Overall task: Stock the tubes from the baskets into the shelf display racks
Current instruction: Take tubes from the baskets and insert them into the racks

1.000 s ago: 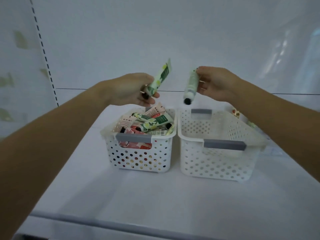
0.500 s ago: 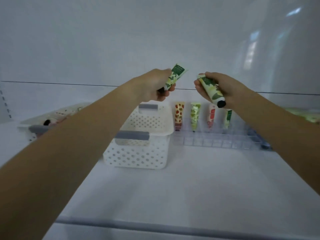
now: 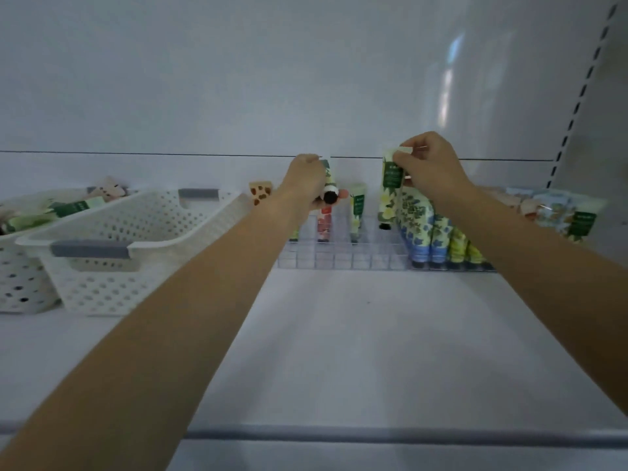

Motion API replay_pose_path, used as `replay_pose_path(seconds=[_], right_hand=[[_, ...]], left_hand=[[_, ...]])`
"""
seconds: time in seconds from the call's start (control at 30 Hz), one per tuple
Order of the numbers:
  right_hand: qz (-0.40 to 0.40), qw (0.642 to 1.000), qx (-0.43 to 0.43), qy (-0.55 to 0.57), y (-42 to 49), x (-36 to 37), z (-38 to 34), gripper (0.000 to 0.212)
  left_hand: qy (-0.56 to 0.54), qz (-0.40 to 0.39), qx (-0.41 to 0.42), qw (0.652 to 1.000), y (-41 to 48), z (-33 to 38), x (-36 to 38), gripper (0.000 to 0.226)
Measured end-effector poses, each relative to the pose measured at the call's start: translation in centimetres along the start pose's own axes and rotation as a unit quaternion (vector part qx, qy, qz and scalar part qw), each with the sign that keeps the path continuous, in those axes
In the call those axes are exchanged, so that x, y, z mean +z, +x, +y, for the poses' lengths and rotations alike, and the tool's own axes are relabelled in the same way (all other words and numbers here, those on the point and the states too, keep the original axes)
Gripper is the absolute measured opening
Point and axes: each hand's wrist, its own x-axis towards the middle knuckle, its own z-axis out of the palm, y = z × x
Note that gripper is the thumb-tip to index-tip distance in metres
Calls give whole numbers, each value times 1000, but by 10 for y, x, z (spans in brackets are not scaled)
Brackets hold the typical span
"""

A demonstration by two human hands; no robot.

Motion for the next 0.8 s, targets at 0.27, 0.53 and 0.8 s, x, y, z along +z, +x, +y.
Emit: replay_pose_path(seconds=[0.27,0.53,0.8], right_hand=[[-33,966,-112,-230,30,11,6,31],[-72,965,-59,-247,49,29,17,29],[-92,955,-82,-268,48,23,24,26]], left_hand=[[28,60,14,998,11,-68,2,38],[77,50,15,996,17,-78,-15,38],[88,43,30,995,20,-85,-13,38]])
